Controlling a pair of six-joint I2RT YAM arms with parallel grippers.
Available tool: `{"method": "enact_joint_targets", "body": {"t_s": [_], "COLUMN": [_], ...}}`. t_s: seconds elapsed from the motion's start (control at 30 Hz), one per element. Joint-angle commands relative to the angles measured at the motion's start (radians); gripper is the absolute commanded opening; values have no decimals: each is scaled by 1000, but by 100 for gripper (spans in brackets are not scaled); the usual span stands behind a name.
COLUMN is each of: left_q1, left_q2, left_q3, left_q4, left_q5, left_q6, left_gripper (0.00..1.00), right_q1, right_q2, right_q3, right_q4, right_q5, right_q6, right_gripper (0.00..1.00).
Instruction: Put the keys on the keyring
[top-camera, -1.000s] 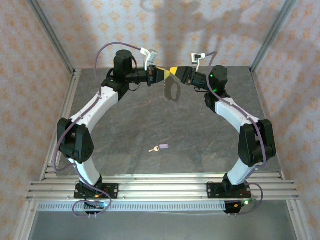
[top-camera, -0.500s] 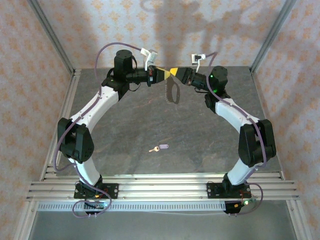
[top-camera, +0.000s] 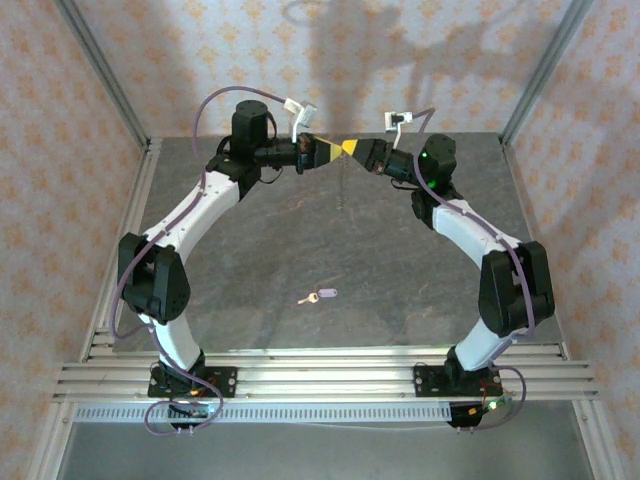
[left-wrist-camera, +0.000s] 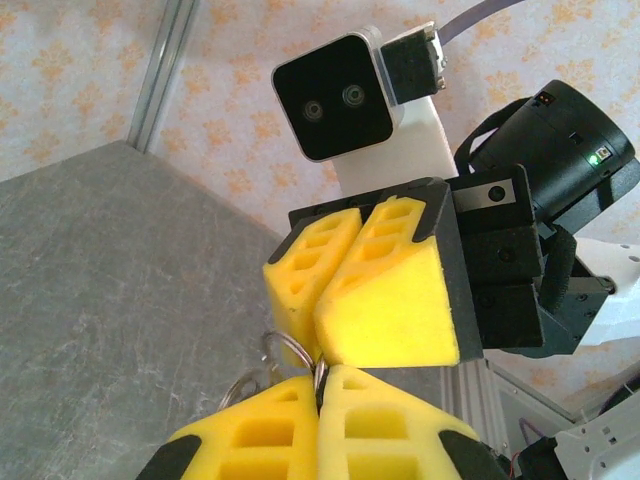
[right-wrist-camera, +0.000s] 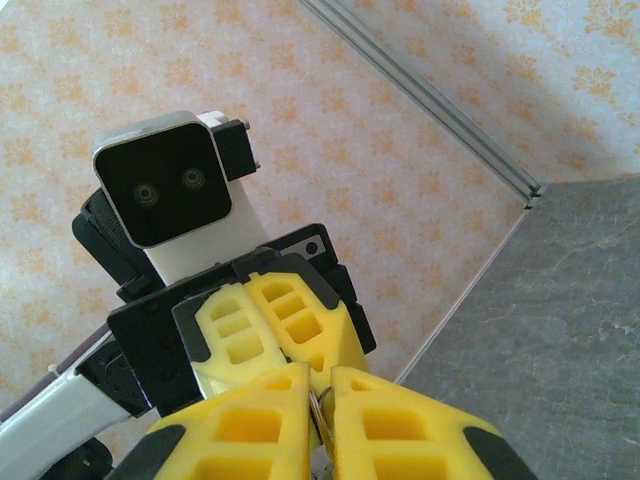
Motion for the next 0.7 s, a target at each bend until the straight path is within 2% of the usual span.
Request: {"method": "enact_joint_targets", "body": {"t_s": [0.0, 0.17, 0.37, 0.53, 0.63, 0.67], "left_q1": [-1, -1, 1, 1, 1, 1], "left_q2": [4, 6, 11, 14, 11, 10], "left_q3": [59, 62, 66, 73, 78, 83], "left_q4": [44, 45, 47, 49, 42, 29], "left_q5": [2, -3, -9, -9, -38, -56], "left_q6": [2, 2, -2, -12, -35, -43], "left_gripper": [0, 0, 0, 0, 0, 4], "right_q1": [11, 11, 12, 12, 12, 13], "right_q2": [-29, -24, -33, -39, -50, -56], "right_q3": [-19, -22, -46, -58, -70, -75], "right_q4": [22, 43, 54, 66, 73, 74], "right_q5": [-52, -67, -69, -57, -8, 14], "right_q6": [-5, 10, 10, 15, 15, 12], "right_gripper": [16, 19, 0, 0, 0, 0]}}
